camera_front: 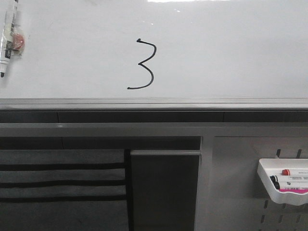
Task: Write number 3 on whiteboard
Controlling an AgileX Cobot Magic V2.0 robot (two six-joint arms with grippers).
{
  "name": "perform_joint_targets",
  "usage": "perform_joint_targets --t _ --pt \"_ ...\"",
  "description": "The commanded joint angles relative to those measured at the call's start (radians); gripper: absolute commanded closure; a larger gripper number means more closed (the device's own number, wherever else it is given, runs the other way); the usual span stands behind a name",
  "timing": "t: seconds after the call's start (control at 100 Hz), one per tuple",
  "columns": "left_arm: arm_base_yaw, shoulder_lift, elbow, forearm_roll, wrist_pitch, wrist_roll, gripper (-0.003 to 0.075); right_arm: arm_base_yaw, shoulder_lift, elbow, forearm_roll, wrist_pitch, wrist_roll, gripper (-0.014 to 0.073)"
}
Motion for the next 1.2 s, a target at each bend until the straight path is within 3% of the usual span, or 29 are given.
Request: perform_joint_targets --t 0.0,0.38,0.74,0.89,1.04,1.19 --pt "-0.006 0.007 -0.026 -0.018 -0.083 -0.013 0.0741 -0.004 0.005 -0.027 -0.007 -0.038 -0.014 0.0663" --pt "-0.006 0.007 -0.024 -0.018 -0.083 -0.013 0.0741 -0.004 0.005 -0.027 -0.007 -0.038 -0.014 0.0663" --pt "-0.002 -0.225 0.116 0.006 -0.118 -0.011 0.0741 -0.004 0.005 -0.027 -0.007 -0.038 -0.014 0.0663" --pt "-0.002 -0.258 0.258 0.013 -0.226 -0.041 0.0741 -0.004 0.005 -0.027 -0.007 -0.038 -0.014 0.0663" --pt "-0.008 -0.331 0.355 0.196 -0.343 -0.201 0.0741 -0.004 0.005 -0.027 -0.007 -0.038 -0.014 0.0663" --pt "-0.006 -0.387 0.461 0.215 -0.481 -0.205 0.0741 -0.004 0.005 -0.027 -0.007 -0.038 -0.014 0.0663"
